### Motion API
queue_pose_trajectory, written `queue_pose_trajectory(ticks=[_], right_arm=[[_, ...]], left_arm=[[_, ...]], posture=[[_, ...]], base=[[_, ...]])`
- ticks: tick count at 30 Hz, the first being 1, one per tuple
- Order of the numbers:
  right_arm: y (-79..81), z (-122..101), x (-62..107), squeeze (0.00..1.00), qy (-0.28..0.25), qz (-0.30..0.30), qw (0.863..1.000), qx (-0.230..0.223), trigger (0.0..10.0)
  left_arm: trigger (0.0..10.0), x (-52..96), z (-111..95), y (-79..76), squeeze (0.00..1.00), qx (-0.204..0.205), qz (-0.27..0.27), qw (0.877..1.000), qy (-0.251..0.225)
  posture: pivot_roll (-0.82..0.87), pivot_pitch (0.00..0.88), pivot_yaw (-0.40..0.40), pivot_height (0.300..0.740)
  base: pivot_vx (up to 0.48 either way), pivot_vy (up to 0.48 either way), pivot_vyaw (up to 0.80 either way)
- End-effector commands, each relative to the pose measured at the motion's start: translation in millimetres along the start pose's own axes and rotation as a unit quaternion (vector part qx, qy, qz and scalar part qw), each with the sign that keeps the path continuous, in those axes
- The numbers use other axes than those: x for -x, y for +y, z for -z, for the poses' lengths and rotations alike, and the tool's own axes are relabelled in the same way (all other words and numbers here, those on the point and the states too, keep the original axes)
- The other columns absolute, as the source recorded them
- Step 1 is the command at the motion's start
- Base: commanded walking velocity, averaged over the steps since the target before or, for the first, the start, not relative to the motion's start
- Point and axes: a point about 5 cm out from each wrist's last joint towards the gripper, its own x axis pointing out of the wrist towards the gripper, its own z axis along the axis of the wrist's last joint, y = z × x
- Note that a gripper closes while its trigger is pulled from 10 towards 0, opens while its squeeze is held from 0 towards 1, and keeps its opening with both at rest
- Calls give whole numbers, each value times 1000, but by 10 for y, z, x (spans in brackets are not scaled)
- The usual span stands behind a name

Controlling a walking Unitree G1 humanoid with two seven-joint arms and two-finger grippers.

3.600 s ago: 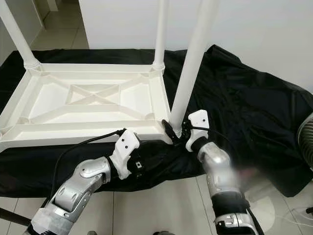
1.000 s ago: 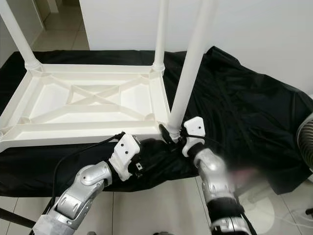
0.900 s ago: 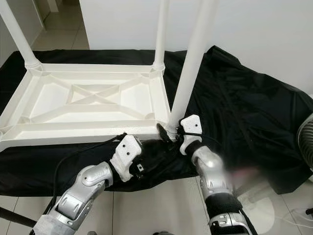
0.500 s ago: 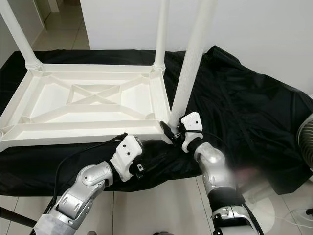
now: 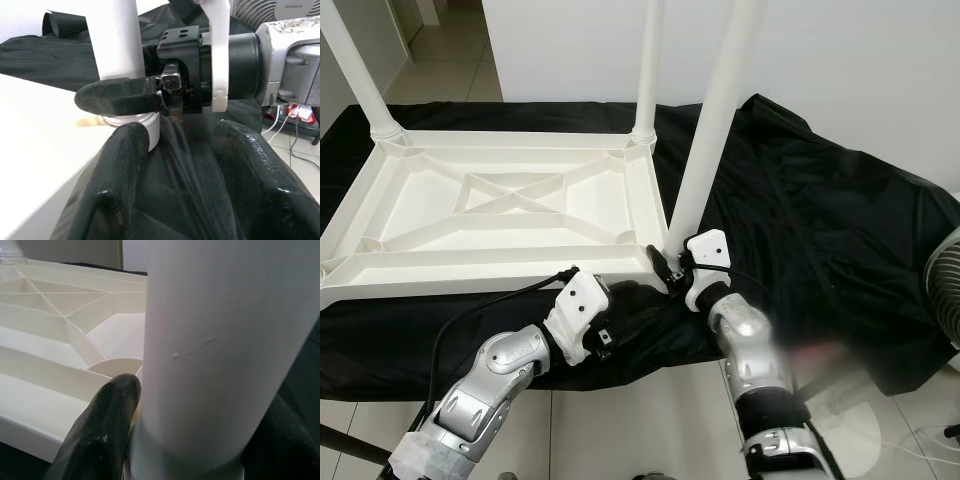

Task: Building children table

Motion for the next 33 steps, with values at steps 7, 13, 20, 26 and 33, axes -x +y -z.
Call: queue_pose_trajectory(ticks=[7,13,20,26,33], right_arm=[[93,86,104,0,29,181,982,-51,10000],[165,97,188,0,32,262,962,-76,10000],[196,86,197,0,37,283,954,-87,10000],[133,57,222,1000,33,281,956,-78,10000],[91,-16,219,1000,-3,202,976,-79,10000]], left_arm=[[10000,0,41,-2,0,3,-16,1000,7],[10000,-5,41,19,0,0,-19,1000,9],[10000,-25,29,40,0,-2,-23,1000,5],[10000,-24,30,47,0,-3,-23,1000,5],[10000,-19,41,22,0,2,-16,1000,6]], posture=[[-55,76,-35,740],[-52,67,-37,740],[-52,58,-40,740],[-51,52,-42,740],[-56,42,-42,740]], base=[[0,0,0],[0,0,0],[0,0,0],[0,0,0],[0,0,0]])
